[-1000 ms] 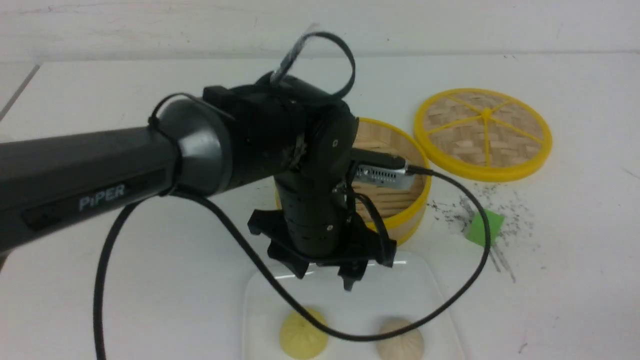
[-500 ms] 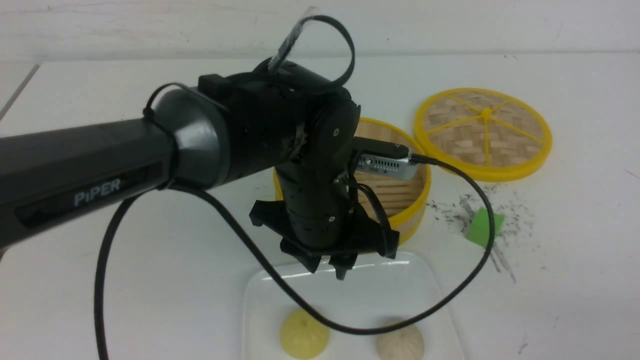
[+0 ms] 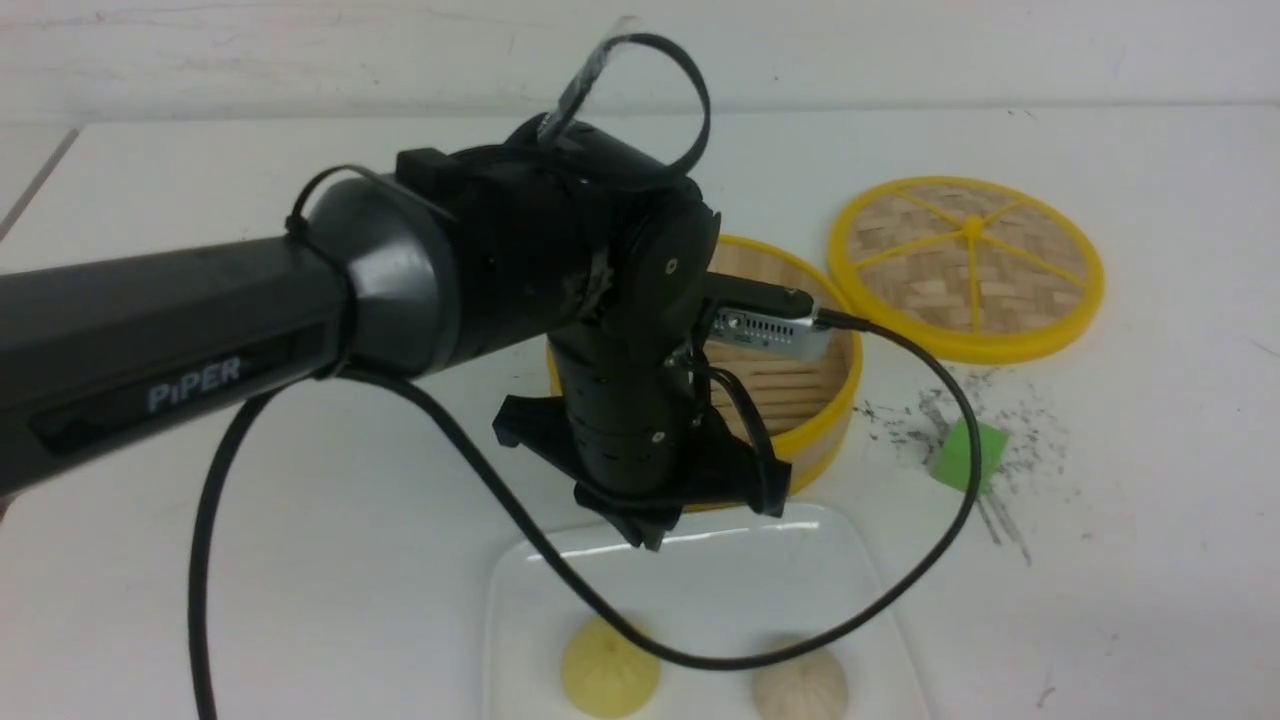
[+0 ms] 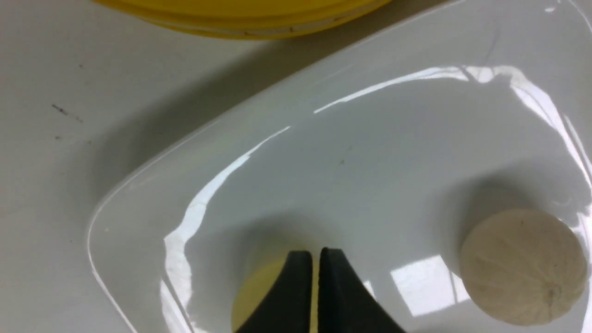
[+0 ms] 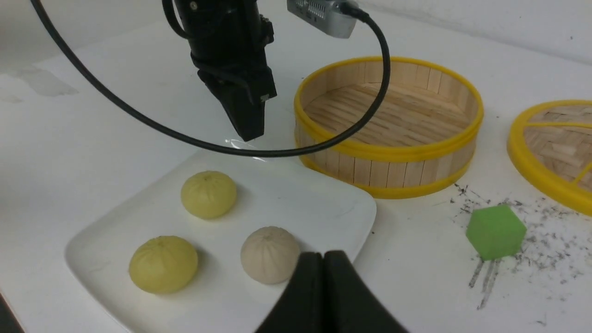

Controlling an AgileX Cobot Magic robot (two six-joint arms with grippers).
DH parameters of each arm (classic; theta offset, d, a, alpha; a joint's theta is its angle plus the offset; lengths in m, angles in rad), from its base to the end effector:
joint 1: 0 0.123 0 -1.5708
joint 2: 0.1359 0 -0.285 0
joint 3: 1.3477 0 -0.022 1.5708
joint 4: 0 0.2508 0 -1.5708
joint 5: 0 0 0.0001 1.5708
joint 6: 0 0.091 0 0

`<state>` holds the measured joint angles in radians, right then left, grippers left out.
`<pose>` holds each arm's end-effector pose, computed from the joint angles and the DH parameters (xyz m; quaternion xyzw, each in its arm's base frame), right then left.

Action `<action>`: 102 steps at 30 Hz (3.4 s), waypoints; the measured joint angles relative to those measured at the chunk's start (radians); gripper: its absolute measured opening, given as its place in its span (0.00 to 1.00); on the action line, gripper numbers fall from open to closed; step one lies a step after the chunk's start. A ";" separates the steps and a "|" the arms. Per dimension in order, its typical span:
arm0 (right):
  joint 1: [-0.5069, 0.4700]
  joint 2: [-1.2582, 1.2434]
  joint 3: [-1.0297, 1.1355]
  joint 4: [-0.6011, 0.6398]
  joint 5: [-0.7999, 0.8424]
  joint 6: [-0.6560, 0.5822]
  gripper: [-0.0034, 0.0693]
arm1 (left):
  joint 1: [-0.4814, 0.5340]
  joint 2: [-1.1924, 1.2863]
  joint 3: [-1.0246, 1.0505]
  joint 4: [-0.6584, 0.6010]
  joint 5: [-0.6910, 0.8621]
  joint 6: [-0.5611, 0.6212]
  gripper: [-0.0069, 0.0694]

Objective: Put the steamed buns into the plate on the white tablecloth.

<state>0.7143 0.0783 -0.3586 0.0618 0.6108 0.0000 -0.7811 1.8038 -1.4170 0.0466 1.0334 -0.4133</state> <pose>0.0250 0.0260 0.2723 -0.2668 0.7408 0.2430 0.5666 0.2655 -0.2581 0.2474 0.1908 0.9742 -0.0491 0.1100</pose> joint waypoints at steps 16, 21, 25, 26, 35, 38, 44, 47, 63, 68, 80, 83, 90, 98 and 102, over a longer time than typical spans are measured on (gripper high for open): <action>0.000 0.000 0.000 -0.001 0.001 0.000 0.04 | 0.000 0.000 0.000 0.003 0.014 0.000 0.11; 0.000 0.000 0.000 -0.001 0.002 0.000 0.05 | 0.000 0.000 0.000 0.030 0.015 0.000 0.11; 0.000 0.000 0.000 -0.001 0.002 0.000 0.05 | 0.000 0.000 0.000 0.052 0.015 -0.001 0.11; 0.000 -0.002 0.000 -0.001 0.002 0.000 0.05 | 0.000 0.000 0.000 0.056 0.015 -0.001 0.12; -0.111 -0.025 0.081 0.000 -0.111 0.000 0.06 | 0.000 0.000 0.000 0.091 0.018 -0.001 0.12; -0.221 -0.074 0.196 0.000 -0.209 0.000 0.06 | 0.000 -0.001 0.000 0.103 0.018 -0.002 0.12; -0.400 -0.090 0.364 0.000 -0.212 0.000 0.08 | 0.000 -0.083 0.000 0.145 0.018 -0.002 0.12; -0.459 -0.090 0.375 0.001 -0.202 0.000 0.09 | 0.000 -0.169 0.000 0.188 0.023 -0.002 0.12; -0.629 -0.090 0.375 0.001 -0.205 0.000 0.11 | 0.000 -0.749 0.002 0.308 0.173 -0.001 0.12; -0.678 -0.090 0.375 0.001 -0.205 0.000 0.12 | 0.000 -0.936 0.053 0.407 0.204 -0.001 0.12; -0.688 -0.090 0.375 0.000 -0.205 0.000 0.14 | 0.000 -1.287 0.357 0.418 0.184 -0.081 0.12; -0.688 -0.090 0.375 0.000 -0.205 0.000 0.14 | 0.000 -1.336 0.463 0.395 0.148 -0.108 0.12; -0.688 -0.090 0.375 0.000 -0.203 0.000 0.16 | 0.000 -1.413 0.903 0.308 -0.309 -0.290 0.12; -0.688 -0.090 0.375 0.000 -0.203 0.000 0.17 | 0.000 -1.354 1.118 0.563 -0.976 -0.363 0.13; -0.688 -0.090 0.375 0.000 -0.203 0.000 0.17 | 0.000 -1.331 1.127 0.712 -1.080 -0.363 0.14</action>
<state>0.0261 -0.0122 0.0167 0.0620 0.4075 0.0000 -0.7811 0.4733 -0.2899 0.7590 -0.0465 -0.7766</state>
